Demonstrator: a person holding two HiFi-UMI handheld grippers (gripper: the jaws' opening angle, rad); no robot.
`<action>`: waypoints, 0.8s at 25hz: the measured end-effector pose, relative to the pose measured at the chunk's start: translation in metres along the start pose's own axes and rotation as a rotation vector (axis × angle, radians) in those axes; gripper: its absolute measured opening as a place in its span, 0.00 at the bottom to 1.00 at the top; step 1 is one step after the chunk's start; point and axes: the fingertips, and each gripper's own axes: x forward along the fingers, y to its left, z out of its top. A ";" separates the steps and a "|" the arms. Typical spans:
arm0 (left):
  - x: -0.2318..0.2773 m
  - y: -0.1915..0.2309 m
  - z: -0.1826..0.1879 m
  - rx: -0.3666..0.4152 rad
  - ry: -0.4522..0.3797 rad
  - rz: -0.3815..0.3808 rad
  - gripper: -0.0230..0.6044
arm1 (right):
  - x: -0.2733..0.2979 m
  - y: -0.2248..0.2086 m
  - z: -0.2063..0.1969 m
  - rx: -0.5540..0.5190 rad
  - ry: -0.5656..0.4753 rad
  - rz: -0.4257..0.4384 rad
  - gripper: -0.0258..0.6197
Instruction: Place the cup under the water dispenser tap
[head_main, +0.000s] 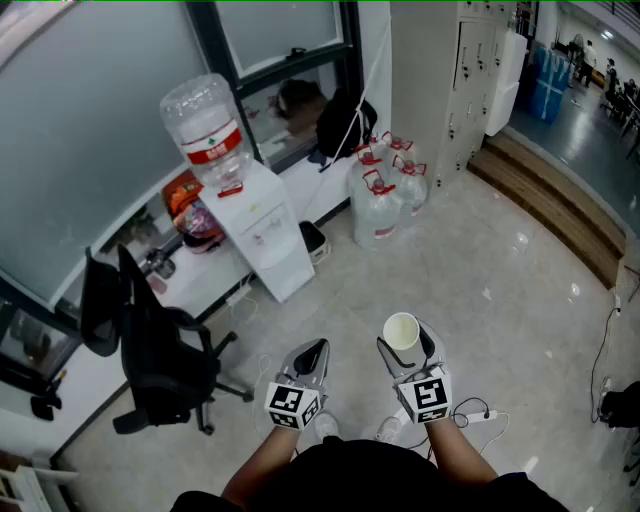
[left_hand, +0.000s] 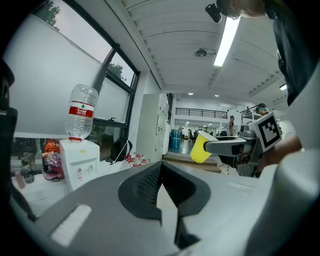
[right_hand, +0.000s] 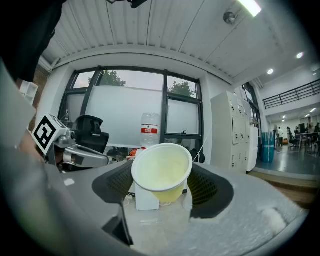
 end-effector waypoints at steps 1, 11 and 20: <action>0.000 0.000 -0.001 -0.002 0.000 0.001 0.06 | -0.001 0.000 0.000 -0.003 -0.001 0.000 0.56; -0.008 0.014 -0.005 -0.015 0.002 0.002 0.06 | 0.010 0.014 0.003 0.006 -0.020 -0.003 0.55; -0.036 0.059 -0.007 -0.001 0.004 0.023 0.06 | 0.038 0.047 0.014 0.035 -0.061 0.009 0.56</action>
